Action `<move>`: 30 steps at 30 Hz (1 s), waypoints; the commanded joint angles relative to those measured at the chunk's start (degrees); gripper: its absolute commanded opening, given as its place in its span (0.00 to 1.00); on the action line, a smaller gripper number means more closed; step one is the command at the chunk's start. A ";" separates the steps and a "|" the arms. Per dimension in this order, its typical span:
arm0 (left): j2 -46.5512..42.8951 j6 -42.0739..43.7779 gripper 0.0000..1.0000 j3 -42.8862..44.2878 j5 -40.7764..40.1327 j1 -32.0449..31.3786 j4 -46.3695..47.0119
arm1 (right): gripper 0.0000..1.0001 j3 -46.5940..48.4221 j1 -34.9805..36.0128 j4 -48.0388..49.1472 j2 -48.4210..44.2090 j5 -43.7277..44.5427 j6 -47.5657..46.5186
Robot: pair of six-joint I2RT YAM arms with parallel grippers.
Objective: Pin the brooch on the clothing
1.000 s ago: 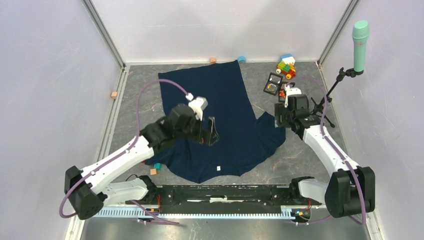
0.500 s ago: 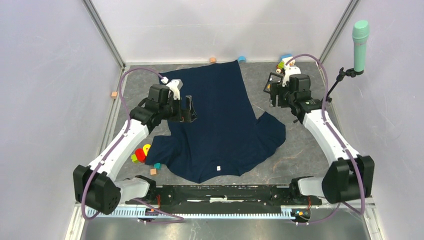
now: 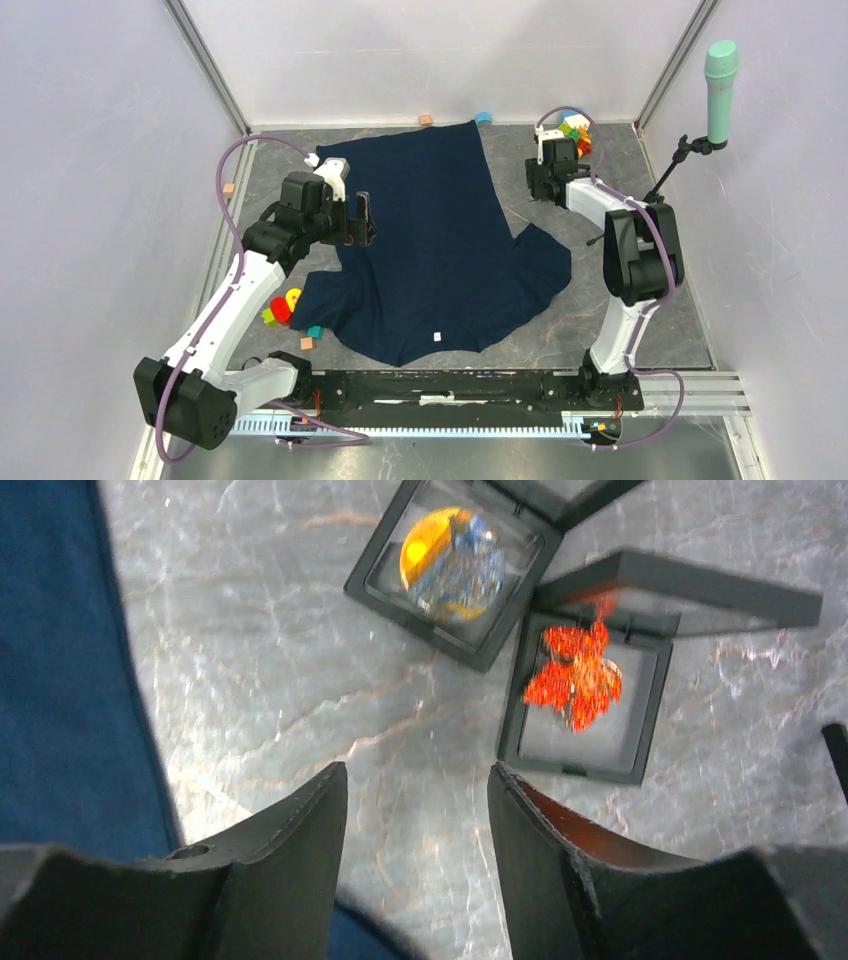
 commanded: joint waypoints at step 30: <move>4.00 1.99 1.00 -0.21 7.70 2.48 0.44 | 0.71 32.03 -0.34 -1.69 26.83 6.98 -6.02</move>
